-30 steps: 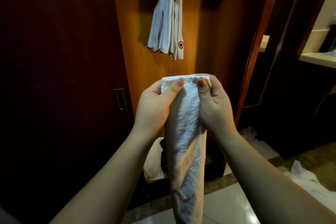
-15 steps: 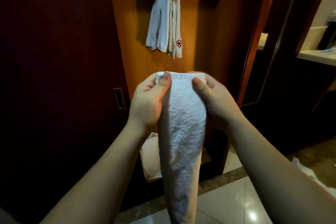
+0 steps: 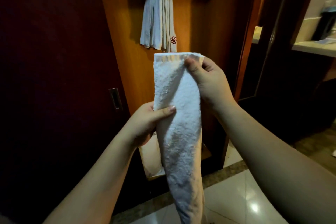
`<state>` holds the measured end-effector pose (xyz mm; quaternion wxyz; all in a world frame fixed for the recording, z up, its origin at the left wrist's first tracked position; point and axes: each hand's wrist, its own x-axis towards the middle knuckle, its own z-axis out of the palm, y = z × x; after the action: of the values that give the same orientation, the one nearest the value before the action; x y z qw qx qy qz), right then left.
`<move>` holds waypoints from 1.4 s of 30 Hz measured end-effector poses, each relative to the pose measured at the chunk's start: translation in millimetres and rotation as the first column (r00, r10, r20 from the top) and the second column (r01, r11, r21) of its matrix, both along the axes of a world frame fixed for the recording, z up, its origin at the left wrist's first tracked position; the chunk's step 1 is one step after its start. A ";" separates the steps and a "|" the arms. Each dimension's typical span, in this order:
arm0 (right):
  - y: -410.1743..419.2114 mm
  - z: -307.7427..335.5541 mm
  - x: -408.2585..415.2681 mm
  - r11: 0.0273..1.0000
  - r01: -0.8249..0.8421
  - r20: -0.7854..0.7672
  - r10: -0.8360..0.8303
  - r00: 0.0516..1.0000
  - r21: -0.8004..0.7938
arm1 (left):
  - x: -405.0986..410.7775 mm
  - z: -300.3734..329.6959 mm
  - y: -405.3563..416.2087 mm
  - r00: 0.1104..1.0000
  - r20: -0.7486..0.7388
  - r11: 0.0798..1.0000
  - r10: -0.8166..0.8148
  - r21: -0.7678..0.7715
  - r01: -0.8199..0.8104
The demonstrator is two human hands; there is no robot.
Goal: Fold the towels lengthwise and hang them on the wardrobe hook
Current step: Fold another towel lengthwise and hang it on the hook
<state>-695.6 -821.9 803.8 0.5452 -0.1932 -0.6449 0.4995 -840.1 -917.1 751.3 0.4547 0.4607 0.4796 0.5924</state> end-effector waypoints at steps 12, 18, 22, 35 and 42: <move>9.5 -115.4 2.9 0.501 -0.479 -0.235 0.474 0.849 -0.721 | -12.6 31.9 13.4 0.967 0.256 0.996 0.017 -0.087 0.005; 5.0 -136.6 6.4 0.600 -0.456 -0.133 0.503 0.854 -0.658 | -20.8 33.1 20.5 0.950 0.276 0.976 0.150 -0.193 -0.098; 6.1 -140.6 7.4 0.587 -0.465 -0.104 0.543 0.833 -0.662 | -23.9 33.4 21.1 0.944 0.280 0.969 0.174 -0.217 -0.114; 6.7 -136.1 7.5 0.709 -0.406 0.105 0.556 0.824 -0.576 | -32.7 36.0 18.0 0.932 0.349 0.987 0.100 -0.154 -0.049; -2.0 -135.6 -5.4 0.836 -0.310 0.238 0.449 0.861 -0.453 | -34.7 39.2 11.9 0.941 0.323 0.990 0.098 -0.132 -0.058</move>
<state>-700.9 -823.9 668.2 0.2647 -0.2485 -0.6377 0.6794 -874.7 -905.1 790.5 0.5314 0.3079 0.4499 0.6484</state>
